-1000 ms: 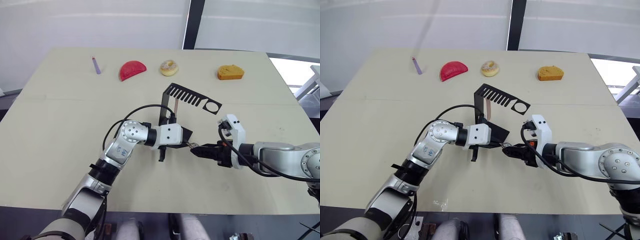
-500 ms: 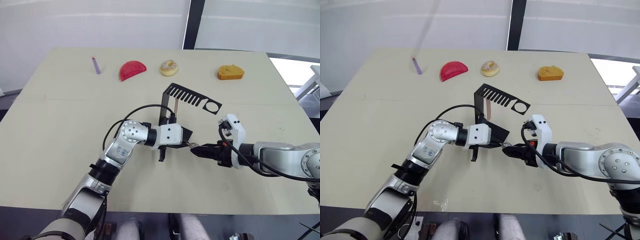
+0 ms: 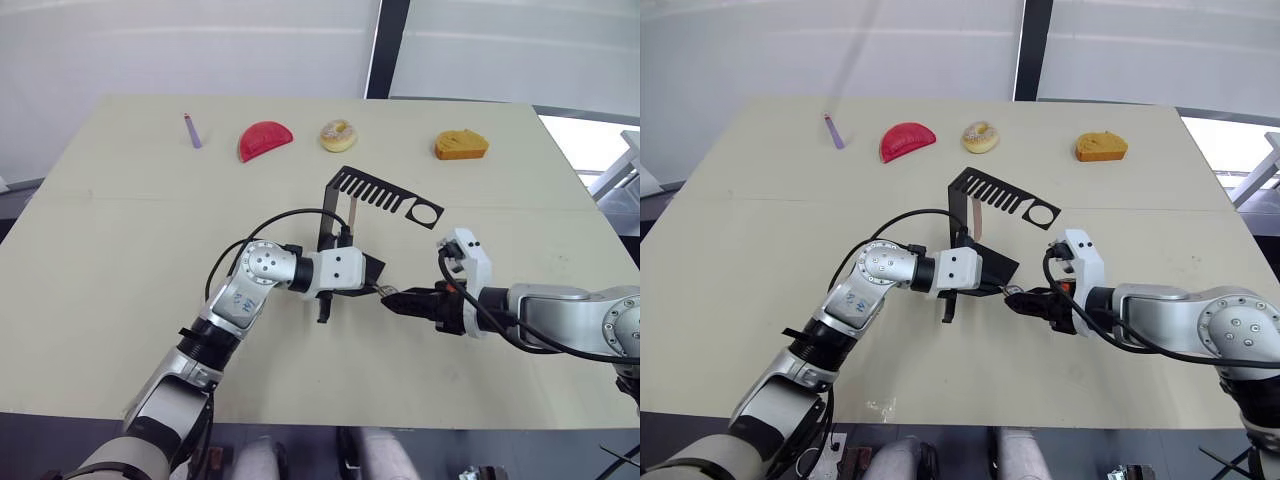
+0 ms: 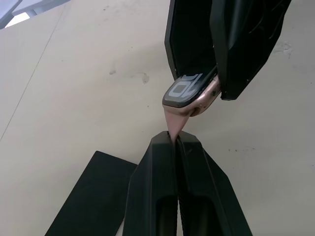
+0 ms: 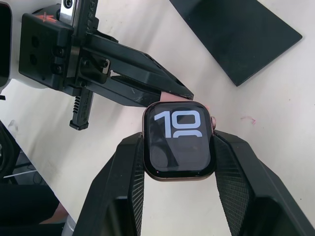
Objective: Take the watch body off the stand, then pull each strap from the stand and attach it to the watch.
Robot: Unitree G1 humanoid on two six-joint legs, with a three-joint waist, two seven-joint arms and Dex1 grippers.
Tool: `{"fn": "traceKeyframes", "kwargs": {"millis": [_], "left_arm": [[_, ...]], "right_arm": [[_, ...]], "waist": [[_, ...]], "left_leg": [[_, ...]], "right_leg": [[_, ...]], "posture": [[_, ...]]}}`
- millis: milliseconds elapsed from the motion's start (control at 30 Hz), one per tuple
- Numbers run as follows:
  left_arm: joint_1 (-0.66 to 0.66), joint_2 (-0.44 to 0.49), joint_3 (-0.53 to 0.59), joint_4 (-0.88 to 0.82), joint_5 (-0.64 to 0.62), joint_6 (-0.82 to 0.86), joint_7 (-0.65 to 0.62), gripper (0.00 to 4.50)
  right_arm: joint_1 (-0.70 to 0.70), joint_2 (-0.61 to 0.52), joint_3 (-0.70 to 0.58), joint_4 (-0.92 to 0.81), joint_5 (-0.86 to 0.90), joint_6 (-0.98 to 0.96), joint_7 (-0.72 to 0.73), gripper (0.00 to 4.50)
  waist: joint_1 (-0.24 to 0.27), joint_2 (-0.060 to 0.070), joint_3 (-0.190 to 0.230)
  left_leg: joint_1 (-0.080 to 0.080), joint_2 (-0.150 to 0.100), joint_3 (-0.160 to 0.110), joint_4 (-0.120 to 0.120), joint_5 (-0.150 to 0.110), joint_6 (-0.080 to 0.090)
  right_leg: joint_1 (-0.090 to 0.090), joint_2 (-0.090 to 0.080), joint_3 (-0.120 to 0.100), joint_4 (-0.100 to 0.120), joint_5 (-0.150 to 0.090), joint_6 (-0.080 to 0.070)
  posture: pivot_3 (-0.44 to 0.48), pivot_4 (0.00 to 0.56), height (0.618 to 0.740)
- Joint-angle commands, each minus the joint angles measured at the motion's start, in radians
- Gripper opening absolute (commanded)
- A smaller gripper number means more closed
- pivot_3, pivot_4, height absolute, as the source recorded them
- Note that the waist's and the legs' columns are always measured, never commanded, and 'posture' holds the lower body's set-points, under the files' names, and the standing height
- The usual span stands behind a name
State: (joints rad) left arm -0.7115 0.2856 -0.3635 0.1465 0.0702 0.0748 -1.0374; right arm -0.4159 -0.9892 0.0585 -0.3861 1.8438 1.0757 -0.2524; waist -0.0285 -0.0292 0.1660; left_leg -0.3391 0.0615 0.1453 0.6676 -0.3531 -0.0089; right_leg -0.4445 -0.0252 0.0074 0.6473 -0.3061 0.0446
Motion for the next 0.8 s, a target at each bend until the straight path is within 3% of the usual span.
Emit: {"fn": "traceKeyframes", "kwargs": {"millis": [33,167,200,267,500,667,800], "left_arm": [[-0.018,-0.022,0.003,-0.093,-0.046,-0.029,0.002,0.00],[-0.016,-0.017,0.009,-0.098,-0.055,0.006,-0.002,0.00],[-0.014,-0.013,0.013,-0.106,-0.068,0.028,-0.014,0.31],[-0.008,0.006,0.021,-0.127,-0.087,0.054,-0.037,0.96],[0.009,0.144,0.082,-0.200,-0.184,0.160,-0.124,4.45],[0.011,0.233,0.157,-0.233,-0.342,0.303,-0.217,4.48],[0.011,0.264,0.189,-0.219,-0.438,0.375,-0.281,4.48]], "right_arm": [[-0.001,-0.003,-0.008,-0.011,0.011,0.003,0.030,1.51],[-0.009,-0.003,-0.013,-0.028,-0.003,0.005,0.044,1.51],[-0.011,-0.005,-0.014,-0.036,-0.010,0.006,0.049,1.51],[-0.012,-0.009,-0.017,-0.051,-0.026,0.009,0.061,1.51],[-0.013,-0.049,-0.044,-0.113,-0.126,0.033,0.157,1.51],[0.034,-0.148,-0.065,-0.293,-0.479,-0.041,0.457,1.51],[0.173,-0.249,-0.033,-0.396,-0.872,-0.282,0.739,1.51]], "waist": [[0.000,0.000,0.000],[0.000,0.000,0.000],[0.000,0.000,0.000],[0.000,0.000,0.000],[-0.003,0.000,0.000],[0.000,0.001,0.001],[0.004,0.001,0.001]], "left_leg": [[0.000,0.000,0.000,0.000,0.000,0.000],[0.000,0.000,0.000,0.000,0.000,0.000],[0.000,0.000,0.000,0.000,0.000,0.000],[0.000,0.000,0.000,0.000,0.000,0.000],[0.000,0.000,0.000,0.000,0.000,0.000],[0.000,0.000,-0.001,-0.001,0.000,0.000],[-0.003,0.000,-0.003,0.000,0.000,0.000]], "right_leg": [[0.000,0.000,0.000,0.000,0.000,0.000],[0.000,0.000,0.000,0.000,0.000,0.000],[0.000,0.000,0.000,0.000,0.000,0.000],[0.000,0.000,0.000,0.000,0.000,0.000],[0.000,0.000,0.000,0.001,0.000,0.000],[-0.001,0.000,-0.001,-0.001,0.000,0.000],[-0.001,0.000,-0.003,-0.003,0.000,0.001]], "posture": [[0.000,0.150,0.737],[0.000,0.150,0.737],[0.000,0.150,0.737],[0.000,0.150,0.737],[0.000,0.150,0.737],[0.000,0.150,0.737],[0.000,0.150,0.737]]}}
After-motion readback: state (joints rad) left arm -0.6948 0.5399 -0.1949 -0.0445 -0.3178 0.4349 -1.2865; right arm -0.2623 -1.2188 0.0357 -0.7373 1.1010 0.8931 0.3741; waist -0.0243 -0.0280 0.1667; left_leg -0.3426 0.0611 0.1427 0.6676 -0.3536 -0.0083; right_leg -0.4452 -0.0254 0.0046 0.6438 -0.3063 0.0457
